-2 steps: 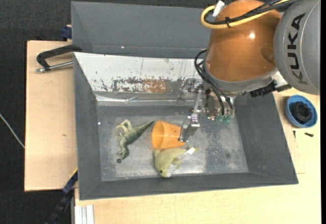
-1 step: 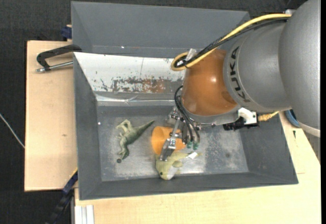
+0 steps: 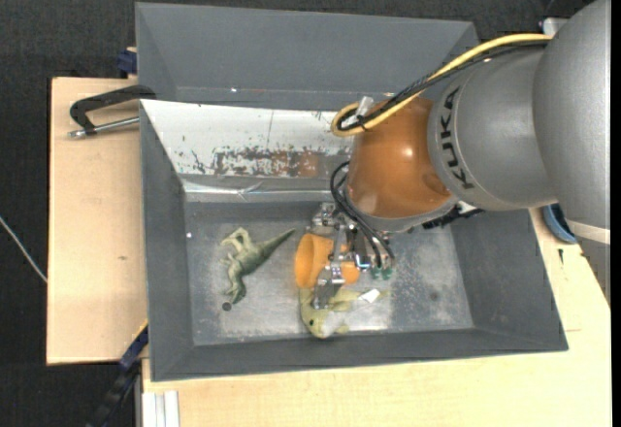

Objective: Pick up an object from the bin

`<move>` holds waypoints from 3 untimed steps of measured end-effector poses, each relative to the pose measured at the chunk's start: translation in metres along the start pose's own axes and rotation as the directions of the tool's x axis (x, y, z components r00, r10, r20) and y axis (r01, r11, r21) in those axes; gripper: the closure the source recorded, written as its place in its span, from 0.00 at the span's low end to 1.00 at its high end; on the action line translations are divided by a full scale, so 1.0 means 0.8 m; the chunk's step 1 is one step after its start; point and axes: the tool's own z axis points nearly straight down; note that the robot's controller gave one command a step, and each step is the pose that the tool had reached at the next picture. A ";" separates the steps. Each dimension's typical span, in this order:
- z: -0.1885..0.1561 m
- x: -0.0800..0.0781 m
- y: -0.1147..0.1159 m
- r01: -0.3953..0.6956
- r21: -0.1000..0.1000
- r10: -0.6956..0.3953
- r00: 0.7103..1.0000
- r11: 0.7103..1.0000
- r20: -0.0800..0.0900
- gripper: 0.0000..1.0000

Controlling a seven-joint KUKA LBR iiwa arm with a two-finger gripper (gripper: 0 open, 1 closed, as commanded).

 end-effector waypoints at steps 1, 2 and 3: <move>-0.001 0.000 0.000 0.000 0.000 0.000 1.000 1.000 0.000 1.00; -0.111 -0.001 0.002 -0.051 0.005 0.051 0.999 0.999 0.013 1.00; -0.146 -0.003 0.004 -0.052 0.006 0.052 0.999 0.999 0.009 1.00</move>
Offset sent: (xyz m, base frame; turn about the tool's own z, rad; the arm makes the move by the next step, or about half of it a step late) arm 0.0000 0.0000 0.0000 0.0000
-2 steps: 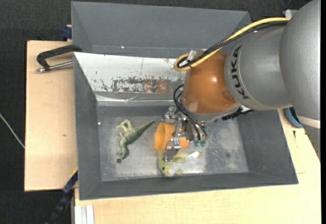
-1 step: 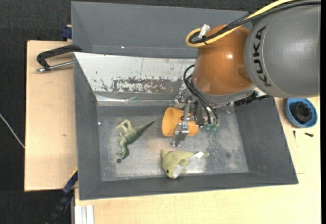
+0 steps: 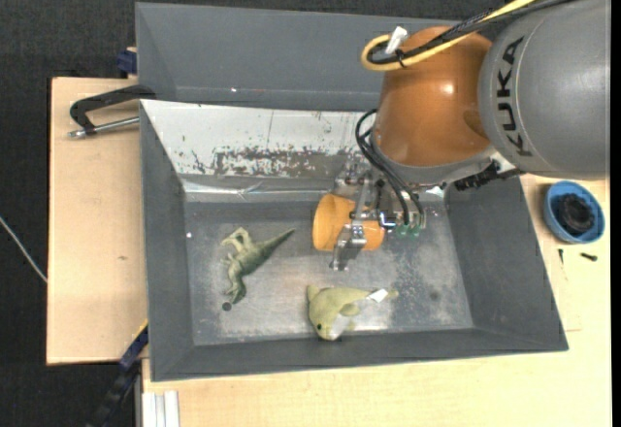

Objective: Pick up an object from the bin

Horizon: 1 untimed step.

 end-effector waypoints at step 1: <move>-0.103 -0.010 0.004 0.029 0.000 -0.029 1.000 1.000 0.006 1.00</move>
Offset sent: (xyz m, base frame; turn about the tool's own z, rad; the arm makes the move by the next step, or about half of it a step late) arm 0.0047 0.0014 0.0766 -0.0292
